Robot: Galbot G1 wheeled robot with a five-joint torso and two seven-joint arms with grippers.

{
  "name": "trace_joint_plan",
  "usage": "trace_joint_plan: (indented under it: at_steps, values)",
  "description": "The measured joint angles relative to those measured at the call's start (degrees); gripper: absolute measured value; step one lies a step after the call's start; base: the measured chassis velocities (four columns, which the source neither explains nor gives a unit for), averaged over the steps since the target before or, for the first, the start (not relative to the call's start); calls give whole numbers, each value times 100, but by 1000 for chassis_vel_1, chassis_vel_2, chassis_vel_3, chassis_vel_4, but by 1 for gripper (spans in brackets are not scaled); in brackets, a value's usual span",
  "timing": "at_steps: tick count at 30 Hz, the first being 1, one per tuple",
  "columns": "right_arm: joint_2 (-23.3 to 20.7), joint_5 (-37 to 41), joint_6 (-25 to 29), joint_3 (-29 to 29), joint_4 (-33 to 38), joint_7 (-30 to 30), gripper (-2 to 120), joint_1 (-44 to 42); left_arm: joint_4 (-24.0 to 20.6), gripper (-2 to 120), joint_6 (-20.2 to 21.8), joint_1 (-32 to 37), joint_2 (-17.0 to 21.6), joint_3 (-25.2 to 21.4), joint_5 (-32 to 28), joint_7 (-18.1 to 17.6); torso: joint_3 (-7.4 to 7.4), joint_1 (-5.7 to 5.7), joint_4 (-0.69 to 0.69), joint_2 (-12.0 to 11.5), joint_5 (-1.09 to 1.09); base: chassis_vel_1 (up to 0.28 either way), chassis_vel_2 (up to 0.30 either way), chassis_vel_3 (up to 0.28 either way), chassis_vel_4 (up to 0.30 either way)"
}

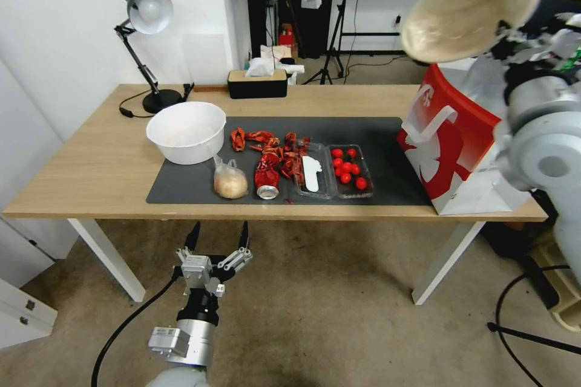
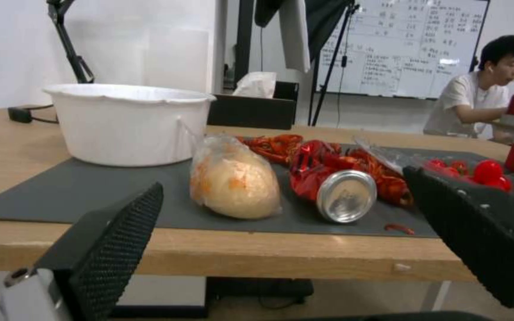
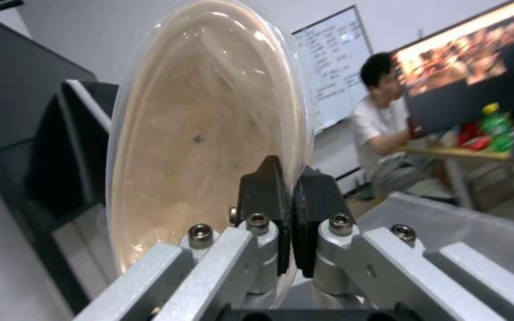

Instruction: Pick up the trash from the table and place it into the takeout bag.

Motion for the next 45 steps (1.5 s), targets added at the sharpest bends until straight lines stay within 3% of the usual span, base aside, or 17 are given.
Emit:
trace_joint_plan:
  at_steps: [3,9,24,27,29,36,42,45]
  values:
    - [-53,-86,-77,91,22,-35,0,-136,0,100,0,0,10,1,-2,1,0,0,-1,0,-1,0,0,0,0]
    - [-238,-1025,-296,626,9,-521,0,-1111,6,100,0,-19,31,14,-11,2,0,0,-1,0,-1,0,0,0,0]
    - [-190,-1485,-638,1091,30,-689,0,-1804,46,100,-4,-46,26,52,-17,9,0,0,-1,-1,-1,0,0,0,0]
    - [-172,-1516,-676,1086,10,-690,8,-1815,55,100,-12,-45,25,53,-17,11,0,0,-1,-1,-1,0,0,0,0]
    - [-170,-1535,-698,1067,-13,-687,20,-1814,69,100,-20,-41,26,51,-18,11,1,1,0,-1,-1,0,0,0,0]
    - [-177,-1537,-731,1071,-22,-660,37,-1796,73,100,-34,-37,19,50,-19,12,1,1,0,-1,-1,0,0,0,0]
    - [-242,-1502,-722,1146,-24,-699,66,-1755,74,100,-36,-33,-4,79,-12,15,0,1,-1,-1,-1,0,0,0,0]
    - [-300,-1419,-533,1152,-28,-756,75,-1675,69,100,-36,-30,-5,82,-8,16,0,1,0,-1,-1,0,0,0,0]
